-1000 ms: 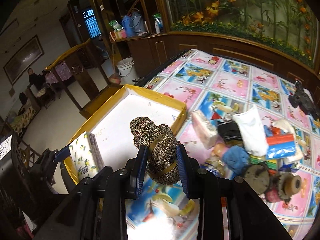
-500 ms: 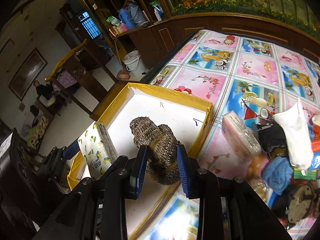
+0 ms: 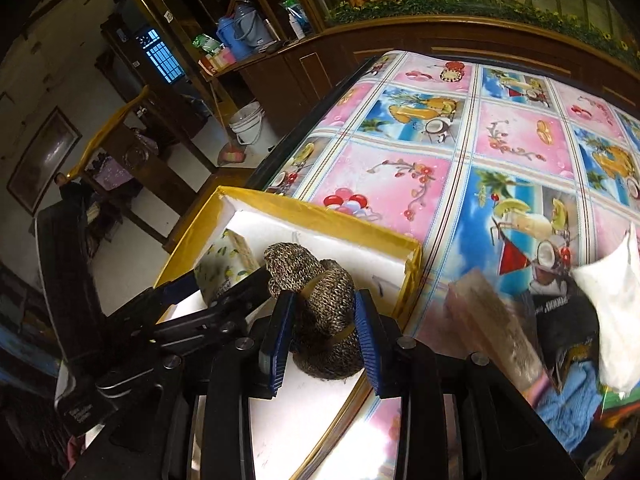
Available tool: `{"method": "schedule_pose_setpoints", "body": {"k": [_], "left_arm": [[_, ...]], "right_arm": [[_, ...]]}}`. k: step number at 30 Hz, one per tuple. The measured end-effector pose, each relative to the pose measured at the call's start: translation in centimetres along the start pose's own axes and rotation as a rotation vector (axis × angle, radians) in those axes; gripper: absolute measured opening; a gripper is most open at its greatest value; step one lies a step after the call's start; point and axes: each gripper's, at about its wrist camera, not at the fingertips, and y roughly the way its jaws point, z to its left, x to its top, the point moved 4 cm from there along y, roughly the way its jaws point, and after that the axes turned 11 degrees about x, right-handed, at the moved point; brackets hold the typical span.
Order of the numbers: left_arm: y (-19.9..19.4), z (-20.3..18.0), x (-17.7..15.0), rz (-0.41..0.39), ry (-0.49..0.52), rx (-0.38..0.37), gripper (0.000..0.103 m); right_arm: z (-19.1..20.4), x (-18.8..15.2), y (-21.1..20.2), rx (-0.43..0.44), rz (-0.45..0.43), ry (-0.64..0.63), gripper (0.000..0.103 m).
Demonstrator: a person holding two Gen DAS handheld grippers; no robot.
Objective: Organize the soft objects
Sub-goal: 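Carry both held items into the yellow box and open both grippers, then move both grippers back over the cluttered table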
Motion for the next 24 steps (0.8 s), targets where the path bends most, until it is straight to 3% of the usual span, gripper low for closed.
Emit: {"method": "schedule_pose_setpoints", "body": {"k": [4, 11, 17, 18, 19, 21, 24], "left_arm": [[0.8, 0.7, -0.1, 0.071, -0.054, -0.052, 0.090], [0.5, 1.8, -0.8, 0.135, -0.146, -0.151, 0.090], [-1.1, 1.0, 0.3, 0.031, -0.132, -0.218, 0.091], [-1.1, 1.0, 0.6, 0.033, -0.145, -0.251, 0.094], [-1.3, 1.1, 0.8, 0.030, -0.164, -0.293, 0.103], [-2.0, 1.4, 1.0, 0.004, -0.206, -0.348, 0.103], [-3.5, 1.7, 1.3, -0.053, -0.223, -0.351, 0.103]], "right_arm": [[-0.1, 0.5, -0.4, -0.015, -0.046, -0.004, 0.039], [1.2, -1.7, -6.3, -0.056, -0.144, -0.091, 0.062], [1.5, -5.4, -12.5, -0.080, -0.218, -0.139, 0.067], [1.4, -6.1, -13.5, -0.078, -0.225, -0.135, 0.067], [1.2, -6.8, -14.4, -0.076, -0.234, -0.127, 0.067], [0.6, -8.2, -16.1, -0.084, -0.247, -0.115, 0.068], [-0.2, -9.9, -18.5, -0.106, -0.263, -0.108, 0.068]]}}
